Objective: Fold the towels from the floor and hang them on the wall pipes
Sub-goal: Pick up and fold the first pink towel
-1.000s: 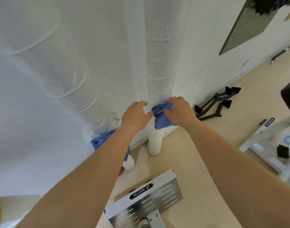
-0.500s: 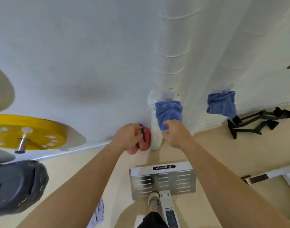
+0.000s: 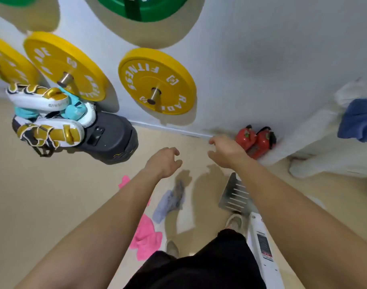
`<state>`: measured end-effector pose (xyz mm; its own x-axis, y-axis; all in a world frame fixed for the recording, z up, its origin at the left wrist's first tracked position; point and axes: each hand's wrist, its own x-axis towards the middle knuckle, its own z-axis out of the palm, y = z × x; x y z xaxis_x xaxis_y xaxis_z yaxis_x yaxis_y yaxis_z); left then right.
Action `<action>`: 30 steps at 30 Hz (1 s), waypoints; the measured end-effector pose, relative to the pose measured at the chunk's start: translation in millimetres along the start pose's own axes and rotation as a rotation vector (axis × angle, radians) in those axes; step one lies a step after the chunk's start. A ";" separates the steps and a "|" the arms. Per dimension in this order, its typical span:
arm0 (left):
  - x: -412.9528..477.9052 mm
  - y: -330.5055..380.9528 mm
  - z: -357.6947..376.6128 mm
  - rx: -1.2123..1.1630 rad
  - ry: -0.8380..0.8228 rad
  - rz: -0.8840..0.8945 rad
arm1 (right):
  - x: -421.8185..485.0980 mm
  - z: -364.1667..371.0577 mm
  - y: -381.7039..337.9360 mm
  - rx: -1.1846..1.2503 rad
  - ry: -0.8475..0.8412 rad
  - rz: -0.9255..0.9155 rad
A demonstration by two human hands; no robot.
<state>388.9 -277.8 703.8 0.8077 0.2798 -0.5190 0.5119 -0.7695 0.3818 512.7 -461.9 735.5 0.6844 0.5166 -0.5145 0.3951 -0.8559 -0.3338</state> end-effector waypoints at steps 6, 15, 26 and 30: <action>-45.6 -120.1 8.2 -0.082 0.010 -0.162 | 9.3 79.6 -110.6 -0.104 -0.152 -0.182; -65.1 -232.6 67.4 -0.280 -0.012 -0.434 | 69.9 208.2 -172.9 -0.098 -0.424 -0.271; -8.6 -422.0 204.2 -0.404 0.021 -0.666 | 190.7 414.6 -211.9 -0.052 -0.483 -0.265; 55.8 -508.3 292.2 -0.425 0.028 -0.629 | 258.3 544.5 -217.2 -0.056 -0.456 -0.253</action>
<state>88.3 -38.8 257.3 0.3309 0.6117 -0.7186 0.9423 -0.1742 0.2858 270.0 -128.8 245.0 0.2321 0.6553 -0.7188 0.5539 -0.6965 -0.4561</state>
